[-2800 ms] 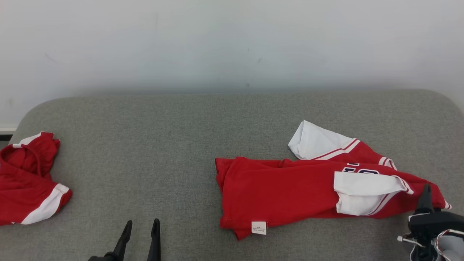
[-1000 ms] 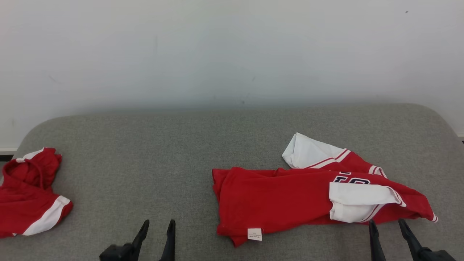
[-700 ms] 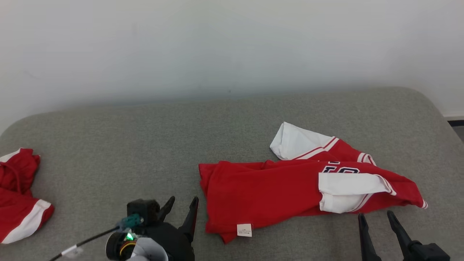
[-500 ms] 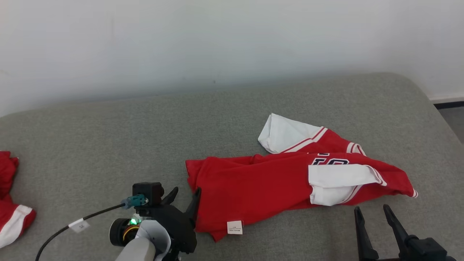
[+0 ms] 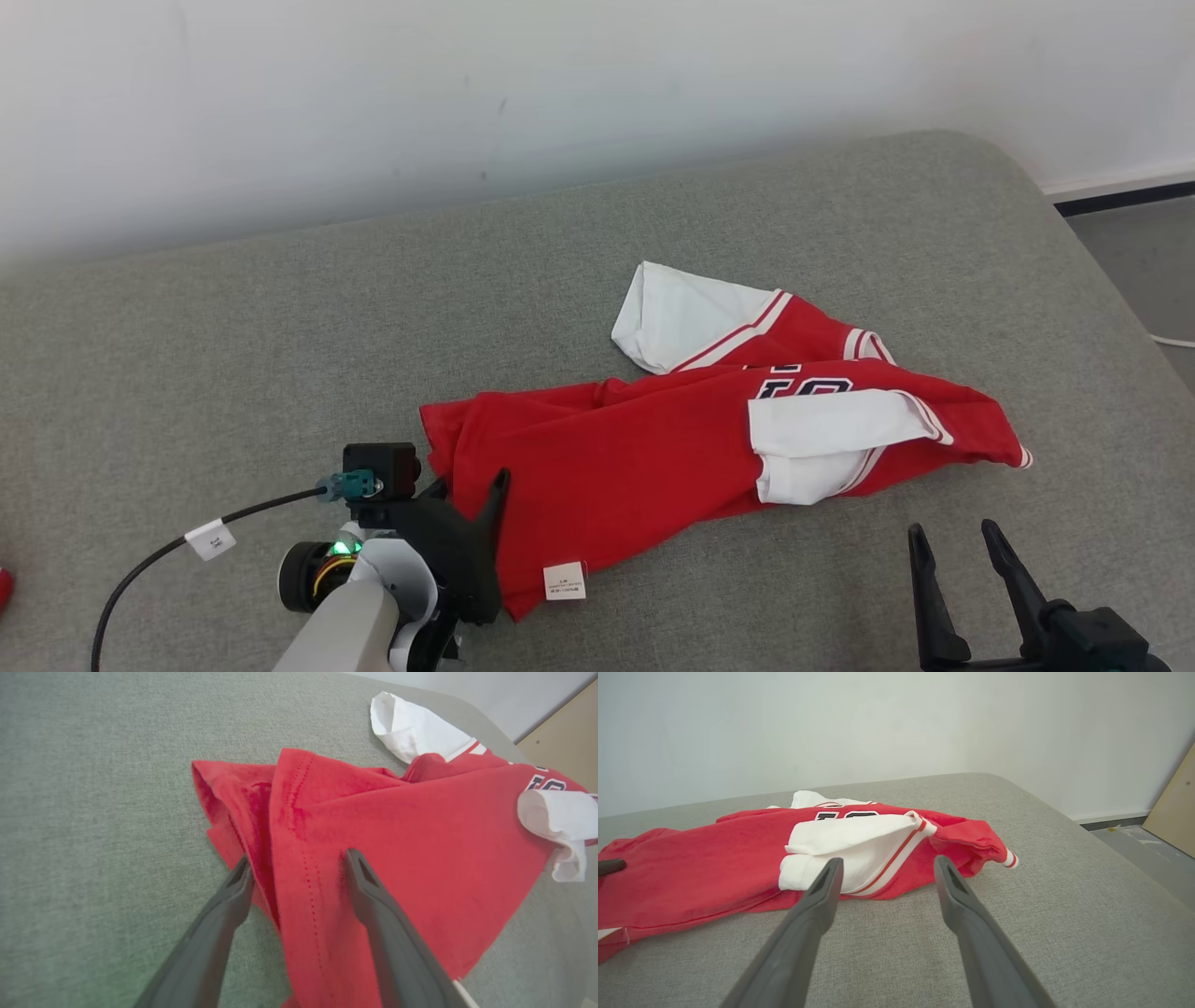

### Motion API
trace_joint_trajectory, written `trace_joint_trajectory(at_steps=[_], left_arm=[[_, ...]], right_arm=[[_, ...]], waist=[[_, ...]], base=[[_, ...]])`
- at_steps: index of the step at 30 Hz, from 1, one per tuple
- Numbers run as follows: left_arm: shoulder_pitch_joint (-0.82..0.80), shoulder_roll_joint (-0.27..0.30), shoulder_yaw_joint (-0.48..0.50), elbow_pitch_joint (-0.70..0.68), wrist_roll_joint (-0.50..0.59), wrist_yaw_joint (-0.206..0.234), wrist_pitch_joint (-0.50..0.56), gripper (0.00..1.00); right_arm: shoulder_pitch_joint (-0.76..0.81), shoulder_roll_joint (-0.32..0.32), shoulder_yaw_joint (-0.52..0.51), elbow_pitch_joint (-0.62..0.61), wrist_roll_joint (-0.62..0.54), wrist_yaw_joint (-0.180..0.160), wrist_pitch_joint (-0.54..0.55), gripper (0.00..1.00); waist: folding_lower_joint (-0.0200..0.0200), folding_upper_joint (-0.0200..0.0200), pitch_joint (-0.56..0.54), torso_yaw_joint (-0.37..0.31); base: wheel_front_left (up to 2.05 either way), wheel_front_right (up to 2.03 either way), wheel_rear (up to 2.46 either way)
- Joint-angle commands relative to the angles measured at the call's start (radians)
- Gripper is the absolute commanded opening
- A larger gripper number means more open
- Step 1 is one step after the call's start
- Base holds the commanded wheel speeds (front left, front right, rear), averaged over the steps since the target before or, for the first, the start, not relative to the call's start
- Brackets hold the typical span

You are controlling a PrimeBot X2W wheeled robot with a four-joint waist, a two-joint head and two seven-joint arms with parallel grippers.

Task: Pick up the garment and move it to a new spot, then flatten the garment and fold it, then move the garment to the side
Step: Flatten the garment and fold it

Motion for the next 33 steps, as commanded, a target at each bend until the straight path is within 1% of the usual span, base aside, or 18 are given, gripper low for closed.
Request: trace_joint_trajectory(at_steps=[1, 3, 4, 6, 8, 9, 10, 11, 12, 13, 14, 16, 20, 22, 33], left_arm=[[-0.015, -0.001, -0.004, 0.007, -0.007, 0.001, -0.007, 0.81], [-0.013, -0.001, -0.014, 0.016, -0.013, 0.001, -0.008, 0.71], [-0.014, -0.001, -0.02, 0.02, -0.018, 0.001, -0.01, 0.7], [-0.015, -0.002, -0.03, 0.024, -0.021, 0.001, -0.017, 0.65], [-0.014, -0.002, -0.039, 0.028, -0.027, 0.001, -0.023, 0.65], [-0.013, -0.003, -0.044, 0.03, -0.028, 0.001, -0.026, 0.6], [-0.012, -0.002, -0.048, 0.032, -0.031, 0.001, -0.026, 0.51], [-0.011, -0.003, -0.052, 0.034, -0.036, 0.001, -0.027, 0.47], [-0.01, -0.003, -0.056, 0.036, -0.039, 0.001, -0.03, 0.27], [-0.009, -0.003, -0.06, 0.036, -0.043, 0.001, -0.036, 0.11], [-0.009, -0.003, -0.062, 0.036, -0.048, 0.001, -0.041, 0.0], [-0.016, 0.003, -0.056, 0.041, -0.05, 0.003, -0.068, 0.0], [-0.04, 0.027, -0.023, 0.054, -0.053, 0.033, -0.14, 0.0], [-0.051, 0.04, -0.011, 0.068, -0.056, 0.041, -0.163, 0.0], [-0.149, 0.127, 0.019, 0.148, -0.066, 0.041, -0.181, 0.0]], right_arm=[[-0.006, 0.001, -0.001, 0.001, 0.0, 0.001, -0.006, 1.0], [-0.005, 0.001, -0.003, 0.003, 0.001, 0.001, -0.006, 1.0], [-0.005, 0.001, -0.002, 0.003, 0.0, 0.001, -0.006, 1.0], [-0.005, 0.001, 0.0, 0.005, 0.0, 0.001, -0.005, 1.0], [-0.004, 0.001, 0.003, 0.006, 0.0, 0.001, -0.003, 1.0], [-0.003, 0.001, 0.005, 0.006, 0.0, 0.001, -0.002, 1.0], [-0.002, 0.0, 0.007, 0.006, 0.0, 0.001, -0.001, 1.0], [0.0, 0.001, 0.009, 0.006, 0.0, 0.001, 0.0, 1.0], [0.001, 0.001, 0.011, 0.006, 0.001, 0.001, 0.001, 1.0], [0.001, 0.001, 0.012, 0.006, 0.0, 0.001, 0.002, 1.0], [0.001, 0.001, 0.013, 0.004, 0.001, 0.001, 0.002, 1.0], [0.001, 0.001, 0.016, 0.001, 0.001, 0.001, 0.004, 1.0], [-0.002, 0.001, 0.016, -0.007, 0.0, 0.001, 0.01, 1.0], [-0.003, 0.0, 0.019, -0.011, -0.002, 0.001, 0.011, 1.0], [-0.022, 0.001, 0.044, -0.036, -0.009, 0.001, 0.022, 1.0]], waist=[[-0.0002, -0.0001, -0.003, 0.002], [-0.0002, -0.0001, -0.008, 0.006], [-0.0002, -0.0001, -0.01, 0.008], [-0.0002, -0.0001, -0.015, 0.012], [-0.0002, -0.0001, -0.021, 0.016], [-0.0002, -0.0001, -0.023, 0.017], [-0.0002, -0.0001, -0.026, 0.017], [-0.0002, -0.0001, -0.028, 0.017], [-0.0002, -0.0001, -0.03, 0.017], [-0.0002, -0.0001, -0.031, 0.016], [-0.0002, -0.0001, -0.032, 0.015], [-0.0002, -0.0001, -0.031, 0.014], [-0.0002, -0.0001, -0.024, 0.01], [-0.0002, -0.0001, -0.02, 0.007], [-0.0002, -0.0001, 0.021, -0.003]], base=[[0.0, 0.0, 0.0], [0.0, 0.0, 0.0], [0.0, 0.0, 0.0], [0.0, 0.0, 0.0], [0.0, 0.0, 0.0], [0.0, 0.0, 0.0], [0.0, 0.0, 0.0], [0.0, 0.0, 0.0], [0.0, 0.0, 0.0], [0.0, 0.0, 0.0], [0.0, 0.0, 0.0], [0.0, 0.0, 0.0], [0.0, 0.0, 0.0], [0.0, 0.0, 0.0], [0.0, 0.0, 0.0]])
